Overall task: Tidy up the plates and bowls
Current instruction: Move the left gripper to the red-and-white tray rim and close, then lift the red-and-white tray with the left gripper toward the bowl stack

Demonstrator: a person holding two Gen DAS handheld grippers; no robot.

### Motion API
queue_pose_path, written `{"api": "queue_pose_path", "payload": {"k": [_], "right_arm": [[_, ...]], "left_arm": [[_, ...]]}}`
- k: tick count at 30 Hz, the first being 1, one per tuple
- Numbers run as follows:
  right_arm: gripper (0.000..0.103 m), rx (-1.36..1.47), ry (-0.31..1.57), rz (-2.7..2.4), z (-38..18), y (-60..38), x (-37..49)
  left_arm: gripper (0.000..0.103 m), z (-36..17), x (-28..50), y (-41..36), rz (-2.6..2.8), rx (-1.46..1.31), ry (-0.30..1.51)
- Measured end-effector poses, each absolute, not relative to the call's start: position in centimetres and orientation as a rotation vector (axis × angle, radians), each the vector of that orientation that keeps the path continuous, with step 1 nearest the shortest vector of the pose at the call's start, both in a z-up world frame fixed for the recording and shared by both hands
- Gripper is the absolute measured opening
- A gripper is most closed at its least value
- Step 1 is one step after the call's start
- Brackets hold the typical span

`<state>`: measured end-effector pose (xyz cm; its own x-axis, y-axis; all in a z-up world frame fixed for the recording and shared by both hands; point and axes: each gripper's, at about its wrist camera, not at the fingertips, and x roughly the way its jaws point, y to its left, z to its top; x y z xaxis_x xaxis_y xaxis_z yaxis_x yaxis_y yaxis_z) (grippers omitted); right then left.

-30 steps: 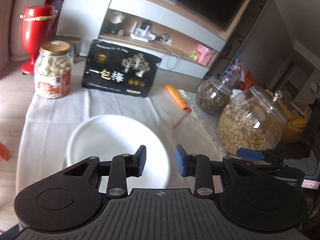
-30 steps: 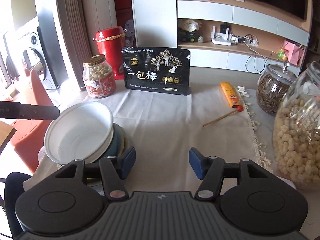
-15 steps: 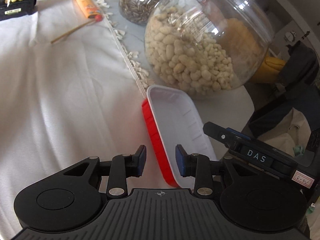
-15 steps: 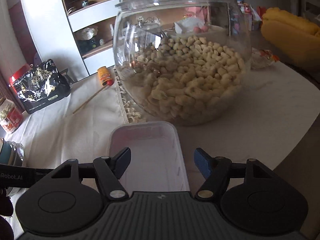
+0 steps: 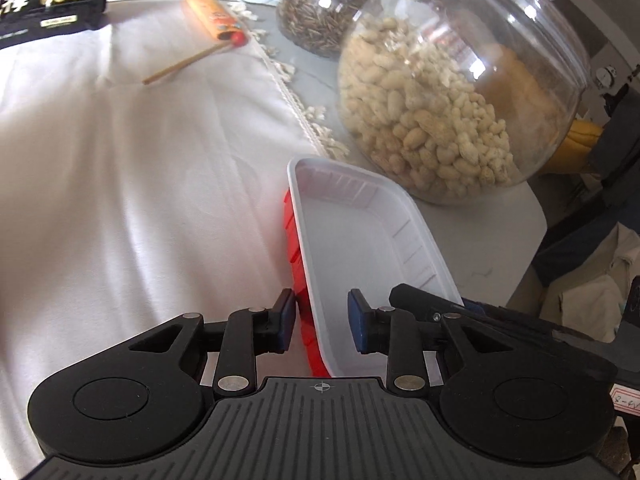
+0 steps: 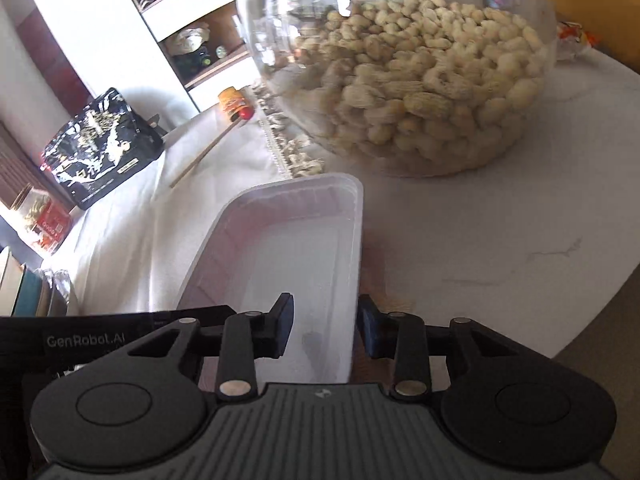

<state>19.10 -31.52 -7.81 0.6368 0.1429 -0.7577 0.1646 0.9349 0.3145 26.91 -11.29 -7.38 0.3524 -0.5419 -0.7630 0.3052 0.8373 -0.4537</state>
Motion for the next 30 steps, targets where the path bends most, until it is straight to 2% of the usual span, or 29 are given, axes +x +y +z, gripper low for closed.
{"api": "queue_pose_path", "payload": {"k": [9,14,15,24,30], "right_arm": [[0.034,0.346,0.886,0.219,-8.3,-23.1,19.6],[0.034,0.303,0.915,0.219,-9.4,-21.3,19.7],[0.034,0.299,0.914,0.212,-9.5,-21.3,19.6],[0.034,0.298,0.870,0.183,-9.9,-22.2,19.7],[0.034,0.280,0.862,0.179,-9.8,-22.0,19.6]], "left_arm": [[0.030,-7.1,24.1,-2.9,-0.388,-0.256,1.031],[0.027,-8.9,24.6,-3.1,-0.371,-0.206,1.065],[0.023,-9.2,24.5,-3.1,-0.363,-0.192,1.056],[0.024,-9.0,24.5,-5.0,-0.361,-0.040,1.029],[0.024,-9.1,24.7,-4.8,-0.377,-0.059,1.035]]}}
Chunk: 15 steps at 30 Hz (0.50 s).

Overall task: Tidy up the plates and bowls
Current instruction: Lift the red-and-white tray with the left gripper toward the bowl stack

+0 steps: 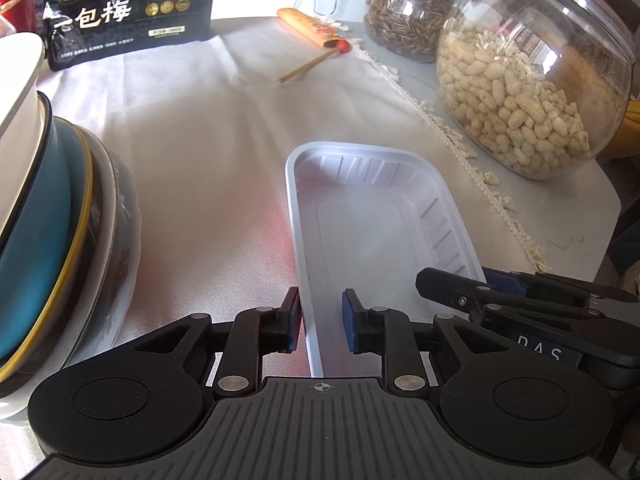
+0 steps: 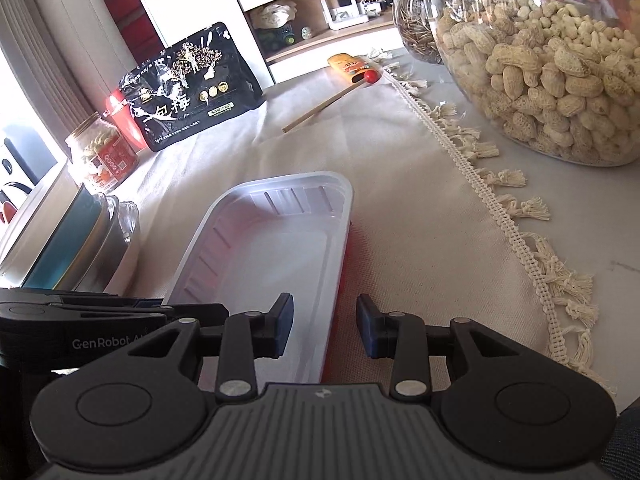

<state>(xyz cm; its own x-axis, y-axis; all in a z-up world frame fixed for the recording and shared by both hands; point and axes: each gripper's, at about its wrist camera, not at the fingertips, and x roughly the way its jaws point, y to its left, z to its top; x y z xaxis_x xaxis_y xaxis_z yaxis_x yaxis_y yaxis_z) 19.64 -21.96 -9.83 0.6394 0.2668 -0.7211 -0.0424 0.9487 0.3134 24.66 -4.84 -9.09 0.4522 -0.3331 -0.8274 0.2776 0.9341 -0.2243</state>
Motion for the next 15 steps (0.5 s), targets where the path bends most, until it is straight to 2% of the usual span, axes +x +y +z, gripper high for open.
{"api": "queue_pose_path", "payload": {"k": [6,15], "right_arm": [[0.034,0.253,0.865,0.180,-9.7,-21.4,19.5],[0.033,0.249,0.878,0.164,-9.4,-21.2,17.9]], "left_arm": [[0.022,-9.2,24.8,-3.9,-0.404,-0.162,1.072],[0.022,-8.9,23.2,-4.5,-0.426,-0.098,1.098]]}}
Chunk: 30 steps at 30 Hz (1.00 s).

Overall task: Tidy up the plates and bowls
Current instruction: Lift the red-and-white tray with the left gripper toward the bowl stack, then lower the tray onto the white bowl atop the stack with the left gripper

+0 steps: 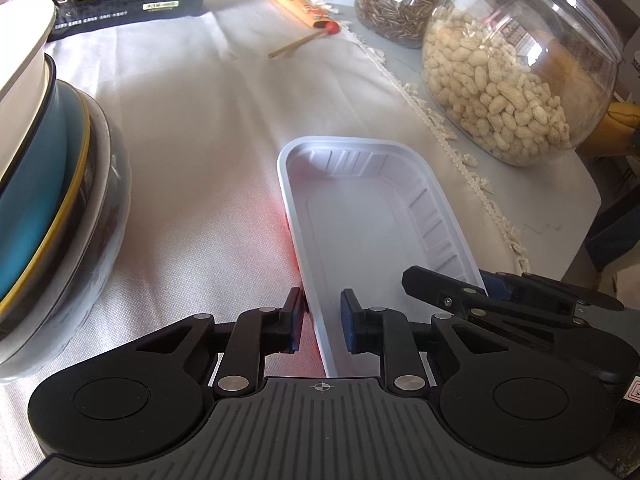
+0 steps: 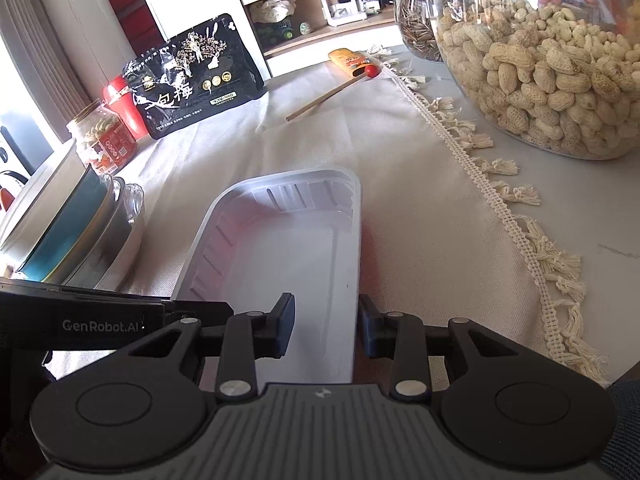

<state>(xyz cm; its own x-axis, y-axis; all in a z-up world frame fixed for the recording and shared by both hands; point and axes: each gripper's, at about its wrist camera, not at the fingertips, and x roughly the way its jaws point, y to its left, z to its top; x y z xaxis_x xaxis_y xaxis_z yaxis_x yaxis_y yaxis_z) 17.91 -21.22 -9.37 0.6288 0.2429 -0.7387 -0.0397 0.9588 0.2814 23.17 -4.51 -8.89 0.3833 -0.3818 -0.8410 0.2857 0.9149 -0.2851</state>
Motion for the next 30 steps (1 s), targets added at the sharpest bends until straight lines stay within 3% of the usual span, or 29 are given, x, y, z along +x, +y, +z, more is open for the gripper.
{"api": "queue_pose_path", "payload": {"k": [9,14,22,30], "right_arm": [[0.033,0.217,0.838,0.152,-6.8,-21.2,15.3],[0.033,0.188,0.733,0.149,-2.2,-20.6,14.4],[0.033,0.145,0.518,0.335,7.5,-14.1,16.1],[0.033,0.044,0.575,0.490,5.7,-3.6,19.8]], "left_arm": [[0.022,-7.1,20.8,-5.0,-0.487,-0.061,1.110],[0.023,-1.0,20.1,-3.8,-0.533,-0.001,0.958],[0.023,9.4,19.7,6.3,-0.413,-0.030,0.726],[0.023,6.3,21.8,13.6,-0.249,-0.050,0.787]]}}
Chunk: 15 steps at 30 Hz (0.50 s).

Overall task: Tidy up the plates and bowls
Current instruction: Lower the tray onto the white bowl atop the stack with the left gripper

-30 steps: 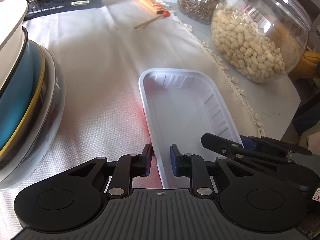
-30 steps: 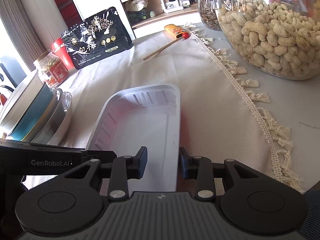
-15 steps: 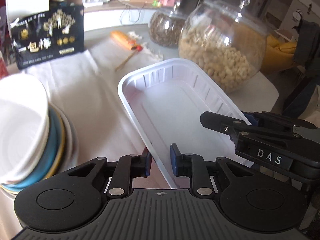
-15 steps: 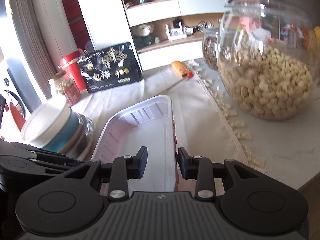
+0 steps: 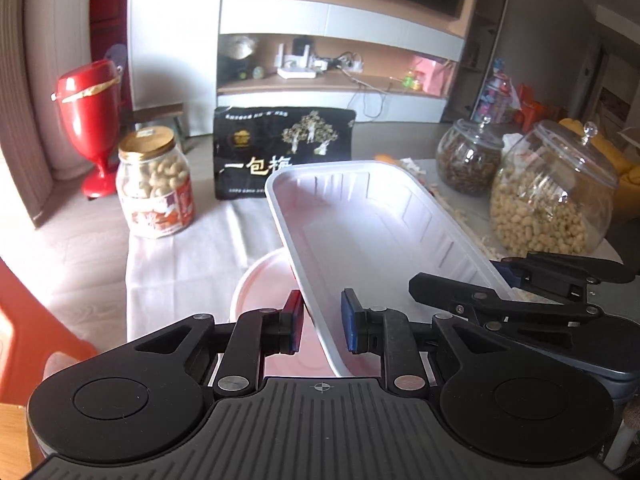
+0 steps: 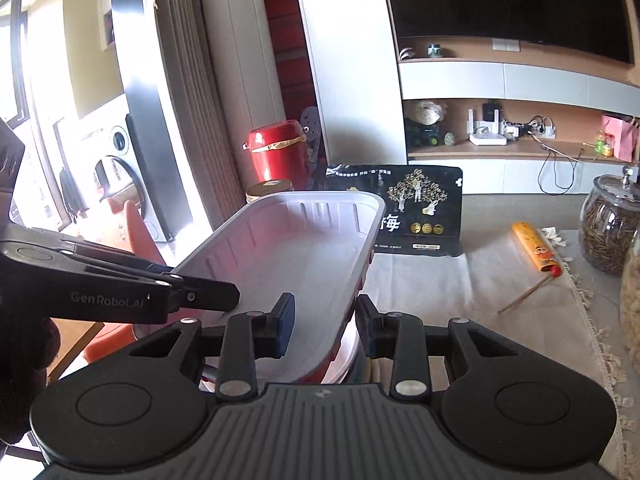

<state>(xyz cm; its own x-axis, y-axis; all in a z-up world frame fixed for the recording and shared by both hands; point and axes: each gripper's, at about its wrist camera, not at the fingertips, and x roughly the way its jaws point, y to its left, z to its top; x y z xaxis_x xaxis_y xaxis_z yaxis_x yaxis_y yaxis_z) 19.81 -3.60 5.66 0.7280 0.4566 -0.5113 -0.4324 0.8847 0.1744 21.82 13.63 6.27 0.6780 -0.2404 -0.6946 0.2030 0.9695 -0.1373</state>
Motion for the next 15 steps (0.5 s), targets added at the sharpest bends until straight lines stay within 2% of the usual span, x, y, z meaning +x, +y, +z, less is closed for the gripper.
{"api": "queue_pose_path", "payload": {"k": [5,15], "right_arm": [[0.033,0.031,0.665,0.488,3.0,-1.2,21.3],[0.033,0.044,0.706,0.503,2.0,-0.7,21.8]], "left_arm": [[0.023,3.5,23.4,15.6,-0.253,-0.116,0.888],[0.023,3.5,23.3,16.1,-0.255,-0.161,0.890]]}}
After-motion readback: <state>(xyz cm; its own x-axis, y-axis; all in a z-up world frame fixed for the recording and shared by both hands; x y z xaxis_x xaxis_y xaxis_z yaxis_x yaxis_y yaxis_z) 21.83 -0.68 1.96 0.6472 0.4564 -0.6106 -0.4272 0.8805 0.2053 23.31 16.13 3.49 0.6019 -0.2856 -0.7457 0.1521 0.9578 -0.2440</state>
